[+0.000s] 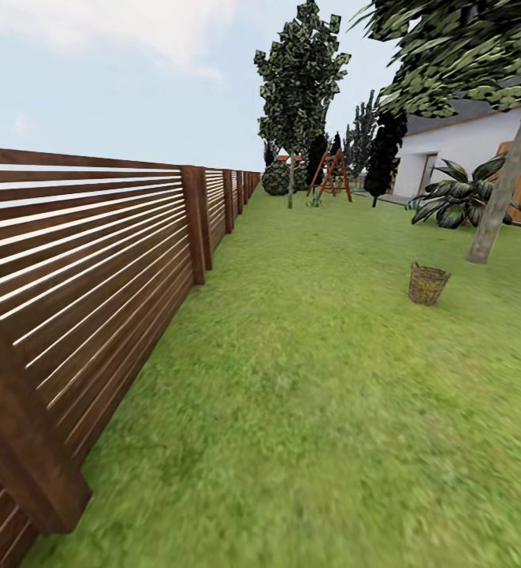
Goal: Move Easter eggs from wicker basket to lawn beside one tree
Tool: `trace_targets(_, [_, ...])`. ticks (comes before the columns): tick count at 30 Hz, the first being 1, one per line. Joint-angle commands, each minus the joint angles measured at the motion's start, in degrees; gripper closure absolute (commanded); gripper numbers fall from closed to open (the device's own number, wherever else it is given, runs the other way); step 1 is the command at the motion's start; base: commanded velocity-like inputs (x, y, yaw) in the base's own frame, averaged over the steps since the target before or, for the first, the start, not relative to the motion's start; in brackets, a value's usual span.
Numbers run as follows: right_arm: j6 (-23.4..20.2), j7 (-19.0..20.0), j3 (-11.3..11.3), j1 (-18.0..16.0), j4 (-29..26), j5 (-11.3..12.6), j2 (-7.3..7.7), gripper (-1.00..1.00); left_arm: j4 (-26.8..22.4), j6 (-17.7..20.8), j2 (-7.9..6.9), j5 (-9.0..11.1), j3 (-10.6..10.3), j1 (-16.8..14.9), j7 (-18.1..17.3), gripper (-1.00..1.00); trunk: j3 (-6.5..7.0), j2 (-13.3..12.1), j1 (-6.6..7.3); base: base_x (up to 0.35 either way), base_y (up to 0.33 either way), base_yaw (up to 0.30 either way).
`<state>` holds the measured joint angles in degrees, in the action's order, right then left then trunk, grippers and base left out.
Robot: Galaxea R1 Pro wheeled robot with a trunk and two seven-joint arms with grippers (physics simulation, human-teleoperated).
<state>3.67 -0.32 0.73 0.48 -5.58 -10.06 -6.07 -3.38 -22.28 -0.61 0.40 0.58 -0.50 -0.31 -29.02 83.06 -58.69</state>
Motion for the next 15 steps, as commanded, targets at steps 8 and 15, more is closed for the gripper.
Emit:
trace_targets(8, [-0.2, 0.0, 0.1, 0.0, 0.5, -0.4, 0.06, -1.0, 0.0, -0.3, -0.06, 0.0, 0.1, 0.0, 0.0, -1.0, -0.04, 0.0, -0.04, 0.337, 0.0, -0.004])
trace_targets(15, [0.2, 0.1, 0.1, 0.2, 1.9, -0.4, 0.52, -1.0, 0.0, -0.4, -0.03, 0.0, 0.1, 0.0, 0.0, -1.0, -0.04, 0.0, -0.04, 0.337, 0.0, -0.001])
